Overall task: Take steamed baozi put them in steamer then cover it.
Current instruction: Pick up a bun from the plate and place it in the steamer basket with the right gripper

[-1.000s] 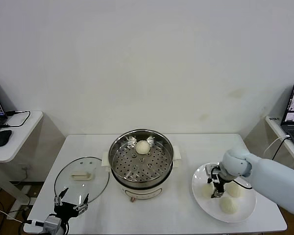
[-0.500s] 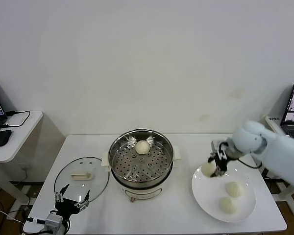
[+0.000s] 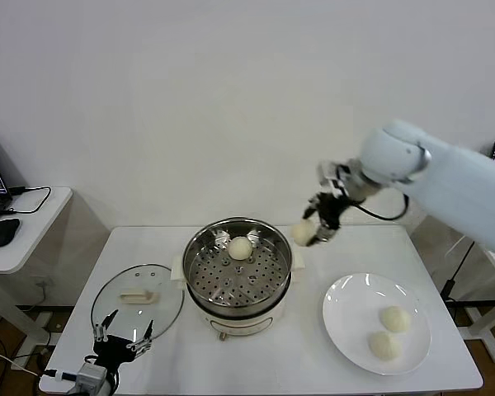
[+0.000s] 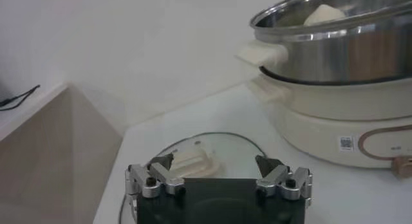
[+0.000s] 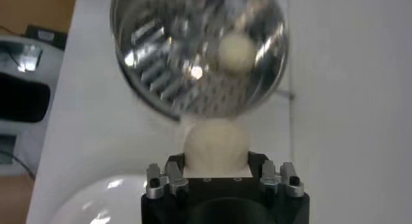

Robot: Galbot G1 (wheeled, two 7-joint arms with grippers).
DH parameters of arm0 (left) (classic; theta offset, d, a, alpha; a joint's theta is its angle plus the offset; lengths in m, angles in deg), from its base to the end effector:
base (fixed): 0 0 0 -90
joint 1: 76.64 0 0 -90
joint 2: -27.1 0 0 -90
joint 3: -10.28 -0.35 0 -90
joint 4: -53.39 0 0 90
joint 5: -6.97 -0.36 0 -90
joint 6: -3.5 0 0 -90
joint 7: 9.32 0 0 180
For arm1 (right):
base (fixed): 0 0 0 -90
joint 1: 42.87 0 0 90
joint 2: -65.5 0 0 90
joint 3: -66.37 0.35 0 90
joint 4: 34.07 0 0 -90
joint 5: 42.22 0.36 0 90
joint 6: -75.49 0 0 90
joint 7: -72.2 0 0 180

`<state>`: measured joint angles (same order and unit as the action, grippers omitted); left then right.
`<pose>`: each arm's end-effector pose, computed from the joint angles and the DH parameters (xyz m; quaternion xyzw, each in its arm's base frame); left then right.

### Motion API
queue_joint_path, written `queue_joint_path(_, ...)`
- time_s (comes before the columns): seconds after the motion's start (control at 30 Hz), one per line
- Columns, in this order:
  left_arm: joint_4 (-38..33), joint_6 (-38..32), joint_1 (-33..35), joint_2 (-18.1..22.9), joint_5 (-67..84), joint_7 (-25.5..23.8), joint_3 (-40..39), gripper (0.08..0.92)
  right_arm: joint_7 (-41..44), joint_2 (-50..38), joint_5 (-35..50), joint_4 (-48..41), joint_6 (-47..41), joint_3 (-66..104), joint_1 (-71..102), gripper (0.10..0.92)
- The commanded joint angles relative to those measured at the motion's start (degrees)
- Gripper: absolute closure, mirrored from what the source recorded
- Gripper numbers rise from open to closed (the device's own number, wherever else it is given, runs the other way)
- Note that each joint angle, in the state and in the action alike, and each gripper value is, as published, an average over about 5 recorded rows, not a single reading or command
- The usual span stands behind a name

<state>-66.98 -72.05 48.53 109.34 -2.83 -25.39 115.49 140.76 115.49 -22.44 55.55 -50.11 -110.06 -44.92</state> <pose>0.1555 0.1034 -0.2997 -0.0376 -0.9655 -0.1767 0.1874 0.4998 0.0486 0.0403 0.5667 -0.5749 0.5074 0.3016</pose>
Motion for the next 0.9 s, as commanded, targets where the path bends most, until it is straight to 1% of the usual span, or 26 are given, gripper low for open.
queue_joint_path(0.03,-0.9,0.0,-0.1,-0.2,1.0,0.0,0.8,0.177,-0.2,18.6,6.7,-8.0,-2.5,-4.7,-5.1,0.414)
queue_joint_path(0.23,-1.9,0.1,-0.5,-0.1,1.8,-0.1,1.5,0.177,-0.6,24.8,5.2,-13.3,-2.6,-6.2,-1.7,0.414)
queue_joint_path(0.43,-2.0,0.2,-0.9,0.3,2.1,-0.1,1.6,0.177,-1.0,29.4,-0.6,-19.1,-1.6,-6.6,4.0,0.414)
queue_joint_path(0.63,-1.8,0.2,-1.0,0.6,2.0,0.0,1.0,0.177,-1.7,31.9,-4.1,-22.2,-1.1,-6.3,8.3,0.412)
queue_joint_path(0.9,-1.1,0.1,-1.5,0.6,2.0,0.1,0.3,0.177,-3.0,33.0,-6.9,-23.7,-1.1,-6.1,11.0,0.410)
